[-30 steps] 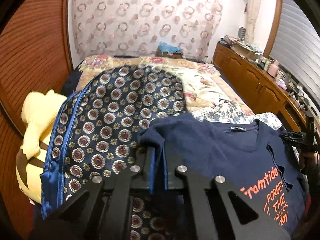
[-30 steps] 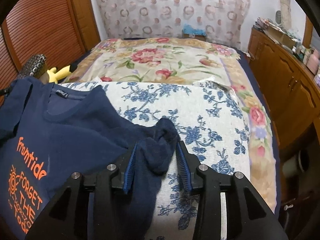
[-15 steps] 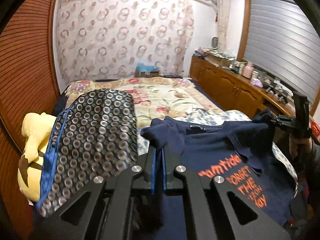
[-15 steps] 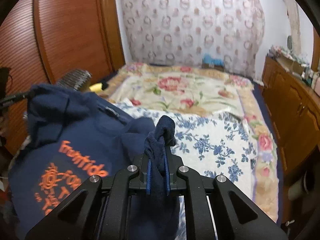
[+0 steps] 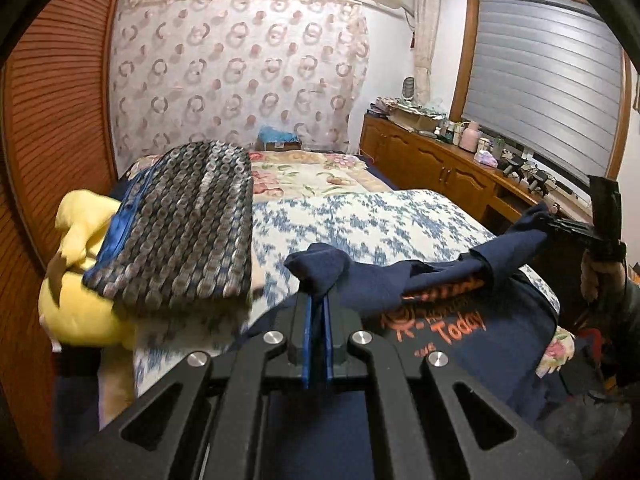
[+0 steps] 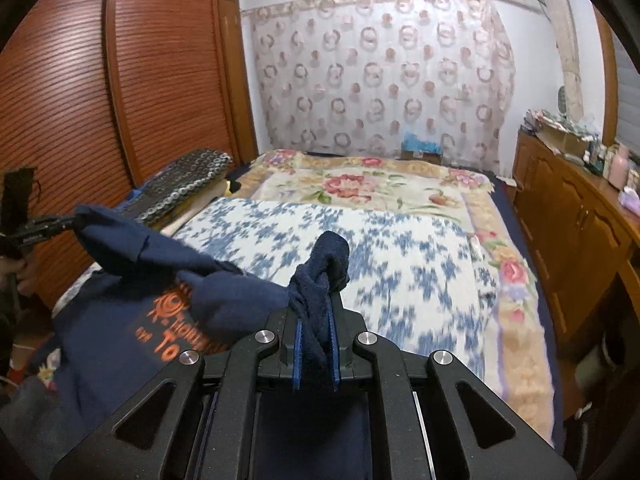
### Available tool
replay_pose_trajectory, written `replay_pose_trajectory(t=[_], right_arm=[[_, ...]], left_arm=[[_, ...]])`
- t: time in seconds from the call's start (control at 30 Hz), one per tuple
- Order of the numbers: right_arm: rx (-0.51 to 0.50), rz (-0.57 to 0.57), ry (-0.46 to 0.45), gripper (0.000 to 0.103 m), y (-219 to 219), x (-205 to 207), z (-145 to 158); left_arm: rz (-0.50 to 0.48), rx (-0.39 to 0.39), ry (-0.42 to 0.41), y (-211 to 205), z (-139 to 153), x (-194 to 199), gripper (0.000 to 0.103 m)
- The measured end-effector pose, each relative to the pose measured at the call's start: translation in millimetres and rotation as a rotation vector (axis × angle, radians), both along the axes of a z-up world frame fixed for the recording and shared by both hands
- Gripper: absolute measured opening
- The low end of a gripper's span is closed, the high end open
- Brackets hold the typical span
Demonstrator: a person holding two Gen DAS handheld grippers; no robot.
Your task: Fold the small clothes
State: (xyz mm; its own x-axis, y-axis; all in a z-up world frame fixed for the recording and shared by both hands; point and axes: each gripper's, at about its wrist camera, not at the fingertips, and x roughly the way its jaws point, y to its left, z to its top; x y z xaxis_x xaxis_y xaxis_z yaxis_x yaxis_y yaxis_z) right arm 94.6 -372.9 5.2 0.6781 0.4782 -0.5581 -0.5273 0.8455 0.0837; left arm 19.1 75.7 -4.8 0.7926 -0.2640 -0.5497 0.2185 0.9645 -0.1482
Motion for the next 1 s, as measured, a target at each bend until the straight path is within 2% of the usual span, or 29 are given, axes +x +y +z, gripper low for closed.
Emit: replay_pose_trajectory(t=[0.3,0.47,0.5,0.57,0.63,0.67,0.7,0.77,0.8,0.83,1.0], right_arm=[[-0.018,-0.015,0.015,0.008,-25,-53,-1],[-0.084,-0.009,0.112,0.009,-26,-64,-33],[-0.091,-0.008,0.123,0.013,-26,-64,-38],[-0.103,-0.017,0.134,0.017,-28,-62,-43],[-0.102,-0.039,0.118,0.031,-33,-61,-40],[-0.099,-0.045,0.11,0.036,-36,-62,-38],[-0.093,-0.051,0.092,0.045,-37,-60,-33],[-0.085,-0.056,0.067,0.048,-41,-57,-26],[-0.087,-0.062,0.06,0.049,-42,-54,-25],[-0.091,-0.075,0.052,0.05,-43,-49,-23],[-0.097,-0.099,0.042,0.061,-42,-25,-25]], left_arm=[[0.065,0.002,0.0,25,-6,-51,0.003],[0.077,-0.008,0.069,33,-29,-54,0.006],[0.068,-0.016,0.074,34,-32,-54,0.007],[0.07,-0.016,0.065,36,-31,-56,0.015],[0.084,-0.008,0.05,39,-27,-57,0.03],[0.083,-0.01,0.043,41,-25,-57,0.032],[0.079,-0.013,0.037,42,-22,-56,0.035],[0.08,-0.007,0.023,43,-17,-53,0.043],[0.08,-0.005,0.02,43,-16,-51,0.052],[0.078,-0.004,0.017,43,-15,-47,0.056],[0.075,0.036,0.062,41,-28,-12,0.056]])
